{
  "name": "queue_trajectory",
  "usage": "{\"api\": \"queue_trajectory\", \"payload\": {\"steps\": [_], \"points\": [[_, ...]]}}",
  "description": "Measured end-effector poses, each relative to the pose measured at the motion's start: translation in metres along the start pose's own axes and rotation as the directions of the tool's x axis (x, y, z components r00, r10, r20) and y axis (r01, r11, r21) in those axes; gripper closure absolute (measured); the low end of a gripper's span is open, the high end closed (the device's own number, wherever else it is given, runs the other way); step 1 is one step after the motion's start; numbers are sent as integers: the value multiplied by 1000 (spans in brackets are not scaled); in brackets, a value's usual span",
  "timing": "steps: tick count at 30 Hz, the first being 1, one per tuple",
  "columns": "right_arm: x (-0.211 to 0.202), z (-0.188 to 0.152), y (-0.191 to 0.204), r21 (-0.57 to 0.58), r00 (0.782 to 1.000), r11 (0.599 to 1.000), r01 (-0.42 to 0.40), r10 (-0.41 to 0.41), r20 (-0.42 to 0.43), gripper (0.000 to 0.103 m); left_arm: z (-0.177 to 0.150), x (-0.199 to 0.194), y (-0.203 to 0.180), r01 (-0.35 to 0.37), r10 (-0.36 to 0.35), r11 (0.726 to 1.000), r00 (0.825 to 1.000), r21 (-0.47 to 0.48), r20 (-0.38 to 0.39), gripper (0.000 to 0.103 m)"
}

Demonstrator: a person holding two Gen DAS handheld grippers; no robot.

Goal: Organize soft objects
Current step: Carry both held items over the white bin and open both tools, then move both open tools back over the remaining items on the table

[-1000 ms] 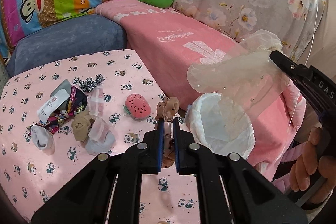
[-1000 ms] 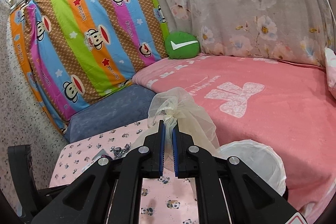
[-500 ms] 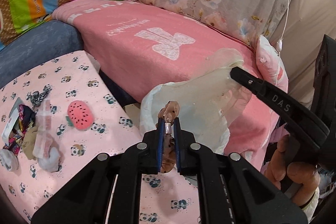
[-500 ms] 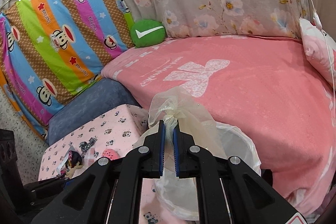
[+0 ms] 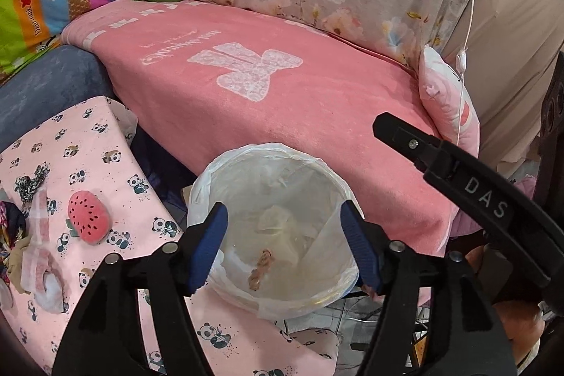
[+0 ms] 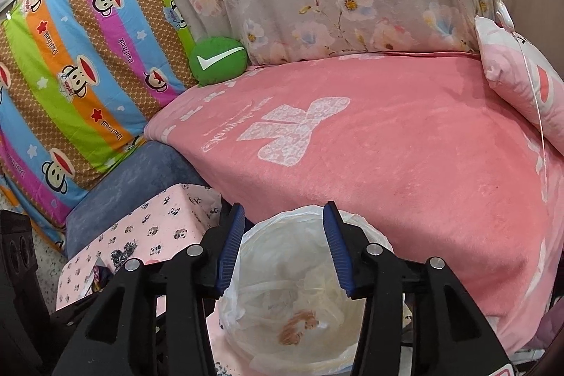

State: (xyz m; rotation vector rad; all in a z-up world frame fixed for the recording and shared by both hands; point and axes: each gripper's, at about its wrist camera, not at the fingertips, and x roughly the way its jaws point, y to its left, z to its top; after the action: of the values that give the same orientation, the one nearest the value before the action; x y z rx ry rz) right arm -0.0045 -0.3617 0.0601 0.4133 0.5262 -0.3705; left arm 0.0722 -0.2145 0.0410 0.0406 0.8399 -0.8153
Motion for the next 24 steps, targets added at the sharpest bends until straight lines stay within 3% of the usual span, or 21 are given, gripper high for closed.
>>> {"api": "queue_trajectory", "payload": {"steps": [15,24], "points": [[-5,-15,28,-39,1000,999,-24,23,-11,43,-16,-25,58,-93,95,986,995,-137,7,33],[-4,-38,76,-113,996,990,-80,74,-59,42,-33,-59,102,-181,192,958,981,-221,30,23]]}}
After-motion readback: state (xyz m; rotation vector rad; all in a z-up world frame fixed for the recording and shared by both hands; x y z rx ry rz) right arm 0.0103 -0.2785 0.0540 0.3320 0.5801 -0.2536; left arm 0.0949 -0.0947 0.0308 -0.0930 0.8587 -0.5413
